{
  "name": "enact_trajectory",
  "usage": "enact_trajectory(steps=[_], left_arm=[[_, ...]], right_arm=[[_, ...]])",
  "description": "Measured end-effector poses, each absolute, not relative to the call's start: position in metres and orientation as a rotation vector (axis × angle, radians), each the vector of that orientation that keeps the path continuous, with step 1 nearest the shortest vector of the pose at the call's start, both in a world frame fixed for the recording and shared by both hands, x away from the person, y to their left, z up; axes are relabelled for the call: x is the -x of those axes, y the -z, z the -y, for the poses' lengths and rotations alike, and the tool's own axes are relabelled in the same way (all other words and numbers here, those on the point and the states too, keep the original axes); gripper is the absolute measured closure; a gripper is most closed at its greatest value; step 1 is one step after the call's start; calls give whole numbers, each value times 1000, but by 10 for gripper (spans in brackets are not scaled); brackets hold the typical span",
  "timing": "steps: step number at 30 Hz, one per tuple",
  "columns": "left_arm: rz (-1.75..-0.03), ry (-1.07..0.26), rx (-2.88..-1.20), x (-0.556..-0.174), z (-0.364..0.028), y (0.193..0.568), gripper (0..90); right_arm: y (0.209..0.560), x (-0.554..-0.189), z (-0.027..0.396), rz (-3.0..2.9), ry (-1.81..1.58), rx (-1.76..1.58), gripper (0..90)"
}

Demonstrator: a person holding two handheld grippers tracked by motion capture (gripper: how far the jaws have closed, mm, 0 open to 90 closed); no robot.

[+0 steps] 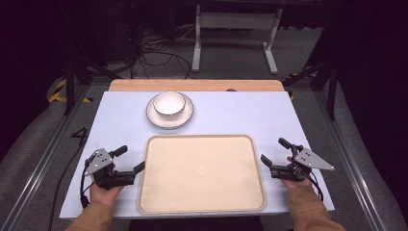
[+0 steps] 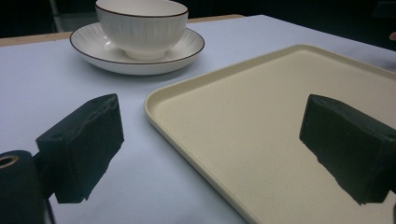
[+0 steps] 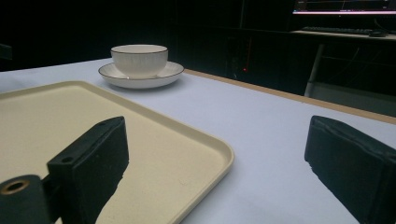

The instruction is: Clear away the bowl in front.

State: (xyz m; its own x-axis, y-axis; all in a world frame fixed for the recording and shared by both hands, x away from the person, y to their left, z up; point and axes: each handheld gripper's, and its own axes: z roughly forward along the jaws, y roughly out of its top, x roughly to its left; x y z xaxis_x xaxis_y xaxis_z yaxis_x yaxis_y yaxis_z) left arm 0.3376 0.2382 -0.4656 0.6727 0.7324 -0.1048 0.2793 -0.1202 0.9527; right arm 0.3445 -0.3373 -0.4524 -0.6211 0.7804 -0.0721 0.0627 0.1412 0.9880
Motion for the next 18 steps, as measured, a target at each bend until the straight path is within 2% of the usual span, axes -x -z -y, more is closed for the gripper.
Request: enact_trajectory(steps=[18], left_arm=[[-853,-486,-1675,-338,-239,457,56]], right_arm=[[453,-346,337,-1833,-1530,-814,71]])
